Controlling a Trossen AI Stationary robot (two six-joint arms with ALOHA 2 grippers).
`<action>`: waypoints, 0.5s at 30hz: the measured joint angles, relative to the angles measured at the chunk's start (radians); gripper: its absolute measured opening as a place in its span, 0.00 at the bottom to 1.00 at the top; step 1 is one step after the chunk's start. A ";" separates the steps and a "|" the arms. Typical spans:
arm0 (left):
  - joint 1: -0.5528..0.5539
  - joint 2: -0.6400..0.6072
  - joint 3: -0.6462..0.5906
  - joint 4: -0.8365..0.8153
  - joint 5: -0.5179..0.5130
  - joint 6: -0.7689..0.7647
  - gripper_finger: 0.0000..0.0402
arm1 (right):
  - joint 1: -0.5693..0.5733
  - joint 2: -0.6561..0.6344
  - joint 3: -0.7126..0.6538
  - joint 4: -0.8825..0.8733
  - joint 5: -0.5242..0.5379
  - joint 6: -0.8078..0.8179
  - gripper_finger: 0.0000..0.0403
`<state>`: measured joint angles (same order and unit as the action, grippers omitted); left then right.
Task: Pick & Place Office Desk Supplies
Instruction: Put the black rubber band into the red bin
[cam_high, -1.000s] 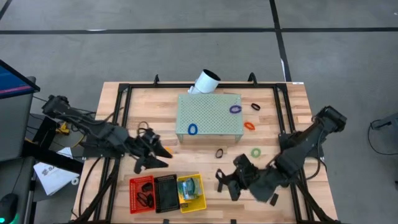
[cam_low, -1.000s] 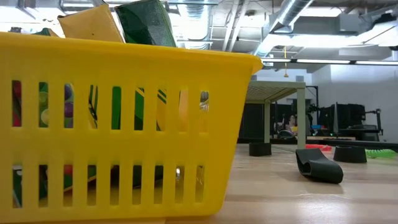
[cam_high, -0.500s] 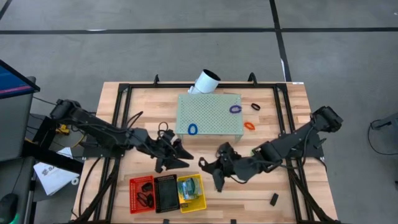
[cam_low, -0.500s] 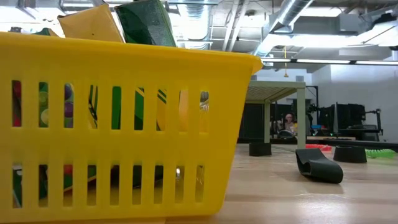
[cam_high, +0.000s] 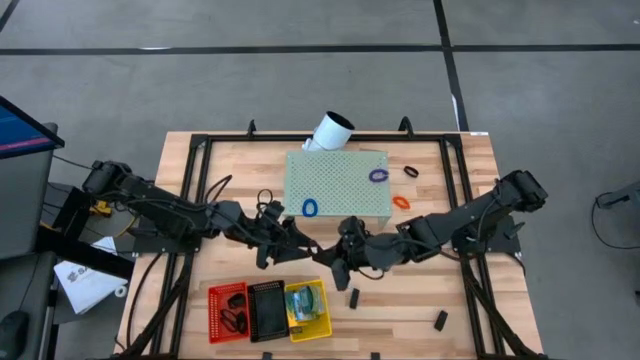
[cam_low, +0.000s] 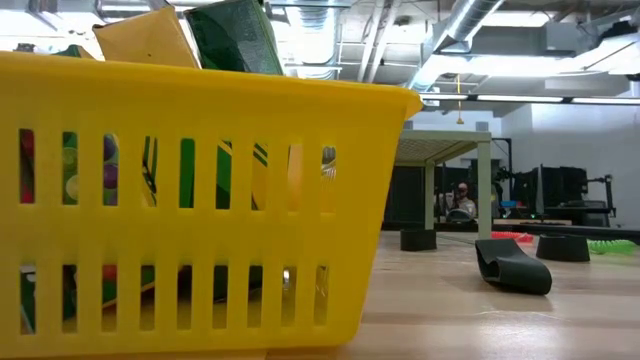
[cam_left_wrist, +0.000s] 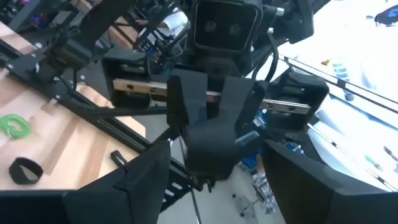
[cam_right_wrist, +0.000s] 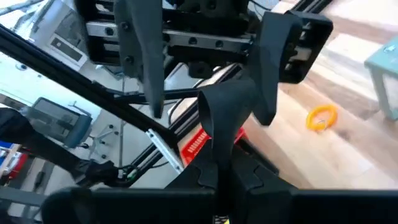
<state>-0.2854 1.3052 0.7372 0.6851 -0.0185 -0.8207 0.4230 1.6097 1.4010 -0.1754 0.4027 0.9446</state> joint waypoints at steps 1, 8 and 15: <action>0.002 0.000 0.000 0.005 0.000 0.000 0.61 | -0.007 0.005 0.001 0.018 -0.012 -0.004 0.00; 0.011 0.000 0.000 0.006 0.000 0.000 0.49 | -0.029 0.033 0.001 0.037 -0.038 -0.014 0.00; 0.011 0.000 0.000 0.003 0.009 0.000 0.25 | -0.032 0.029 0.001 0.039 -0.037 -0.028 0.00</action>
<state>-0.2741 1.3048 0.7372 0.6884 -0.0098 -0.8207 0.3913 1.6383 1.4021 -0.1368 0.3656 0.9161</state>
